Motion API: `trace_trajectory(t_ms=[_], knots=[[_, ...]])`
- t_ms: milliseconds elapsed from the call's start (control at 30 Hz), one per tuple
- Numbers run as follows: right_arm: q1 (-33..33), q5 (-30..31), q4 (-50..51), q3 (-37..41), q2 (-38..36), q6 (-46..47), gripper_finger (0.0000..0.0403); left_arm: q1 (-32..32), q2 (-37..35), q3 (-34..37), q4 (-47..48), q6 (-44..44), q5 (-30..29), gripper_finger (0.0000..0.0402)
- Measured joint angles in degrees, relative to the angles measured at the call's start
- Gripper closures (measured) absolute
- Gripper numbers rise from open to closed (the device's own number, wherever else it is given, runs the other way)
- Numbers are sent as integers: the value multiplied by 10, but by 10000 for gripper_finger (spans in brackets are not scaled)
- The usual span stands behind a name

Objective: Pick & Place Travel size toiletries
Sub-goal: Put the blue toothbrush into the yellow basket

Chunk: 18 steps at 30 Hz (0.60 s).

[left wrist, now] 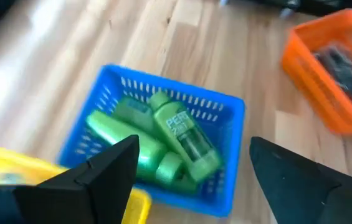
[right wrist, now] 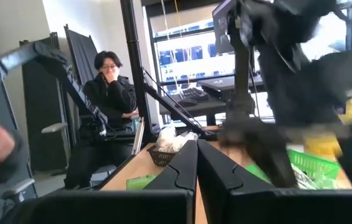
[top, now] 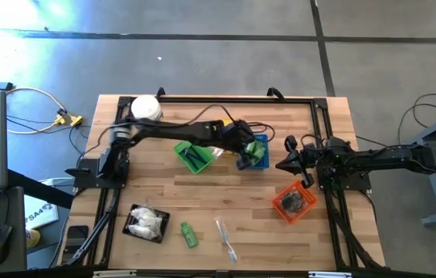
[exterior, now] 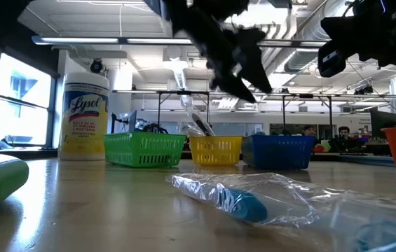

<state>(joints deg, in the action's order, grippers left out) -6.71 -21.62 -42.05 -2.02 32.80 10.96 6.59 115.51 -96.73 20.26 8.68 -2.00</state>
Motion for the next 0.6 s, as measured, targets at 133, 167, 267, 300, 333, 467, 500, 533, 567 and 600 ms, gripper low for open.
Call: trace_trajectory(t_ms=[133,167,267,300,333,467,500,533,567,600], knots=[[0,0,0,0,0,0,401,-31,-87,0,89,-86,-45,129],[0,0,1,0,0,-1,401,-43,-109,0,120,-108,-52,144],[0,0,1,0,0,-2,401,-85,-168,0,200,-158,-75,209],[0,1,1,0,0,-2,401,-102,-186,1,232,-172,-78,236],[0,2,1,0,0,-2,401,-119,-203,1,252,-183,-80,265],[0,3,2,0,0,-3,401,-202,-259,3,340,-196,-81,379],[0,3,2,0,0,-5,401,-222,-270,11,342,-191,-82,388],[0,4,2,0,0,-6,401,-242,-283,25,344,-191,-87,388],[0,5,2,0,0,-6,401,-263,-294,42,343,-191,-93,387],[0,6,2,0,0,-6,401,-280,-308,62,331,-191,-101,388]])
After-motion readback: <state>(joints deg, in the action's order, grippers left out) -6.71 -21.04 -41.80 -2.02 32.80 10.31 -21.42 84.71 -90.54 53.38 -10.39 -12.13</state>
